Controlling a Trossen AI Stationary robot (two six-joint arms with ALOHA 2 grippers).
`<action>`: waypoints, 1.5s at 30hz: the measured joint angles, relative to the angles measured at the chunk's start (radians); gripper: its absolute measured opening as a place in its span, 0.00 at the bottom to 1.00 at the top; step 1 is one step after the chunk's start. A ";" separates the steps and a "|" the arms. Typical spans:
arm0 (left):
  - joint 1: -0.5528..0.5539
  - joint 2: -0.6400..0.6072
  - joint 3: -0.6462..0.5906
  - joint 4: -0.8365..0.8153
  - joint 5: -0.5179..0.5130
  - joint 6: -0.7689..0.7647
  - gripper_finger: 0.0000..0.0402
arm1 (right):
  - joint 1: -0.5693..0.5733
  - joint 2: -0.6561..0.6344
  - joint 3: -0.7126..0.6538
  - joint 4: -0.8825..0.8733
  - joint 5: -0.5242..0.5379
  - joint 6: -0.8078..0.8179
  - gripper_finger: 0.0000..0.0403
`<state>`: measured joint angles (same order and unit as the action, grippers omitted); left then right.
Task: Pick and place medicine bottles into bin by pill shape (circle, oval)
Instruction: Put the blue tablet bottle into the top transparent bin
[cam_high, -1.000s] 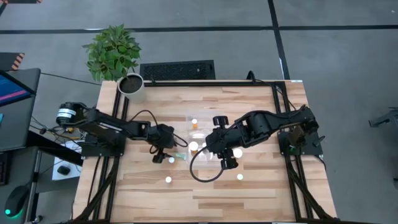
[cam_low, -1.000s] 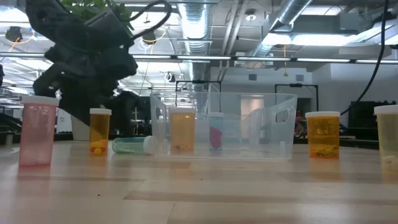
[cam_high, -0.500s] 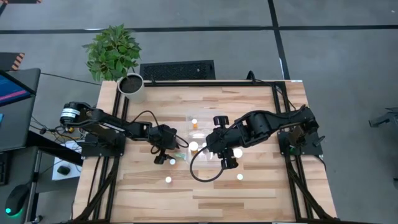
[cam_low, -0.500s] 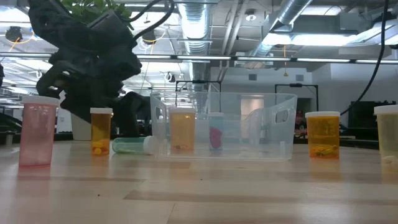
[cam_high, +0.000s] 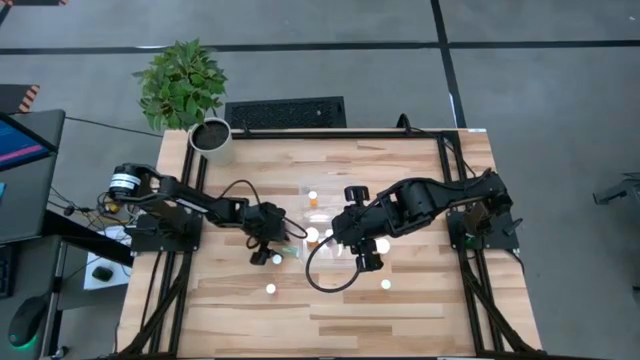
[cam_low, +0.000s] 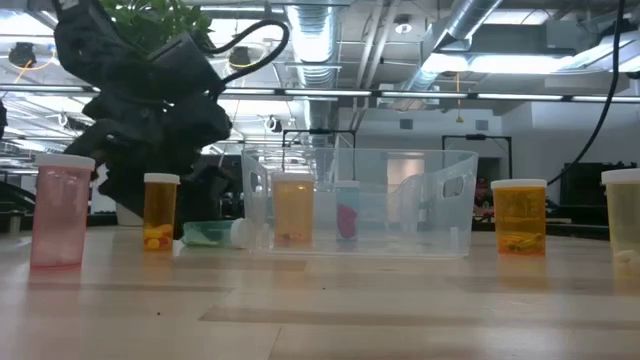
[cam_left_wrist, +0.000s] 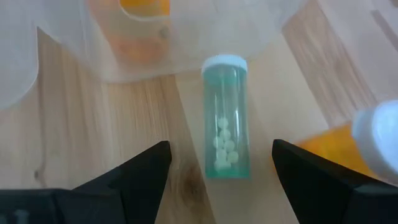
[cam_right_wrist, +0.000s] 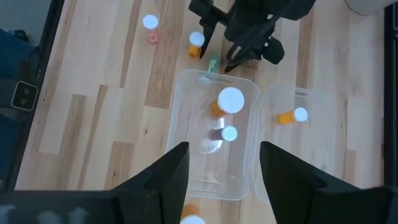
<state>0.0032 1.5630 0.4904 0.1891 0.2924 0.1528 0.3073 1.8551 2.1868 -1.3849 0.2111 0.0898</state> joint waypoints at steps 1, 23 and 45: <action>0.000 0.006 0.001 0.007 0.000 -0.001 0.69 | 0.000 0.000 0.000 0.000 0.000 0.000 0.50; -0.001 0.000 0.000 -0.002 -0.051 -0.015 0.32 | 0.000 0.000 0.000 0.000 0.000 -0.003 0.50; -0.002 -0.001 0.000 -0.018 -0.035 -0.067 0.23 | 0.000 0.000 0.001 -0.005 0.000 -0.012 0.50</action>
<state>0.0017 1.5620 0.4900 0.1715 0.2577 0.0854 0.3073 1.8549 2.1876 -1.3901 0.2108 0.0776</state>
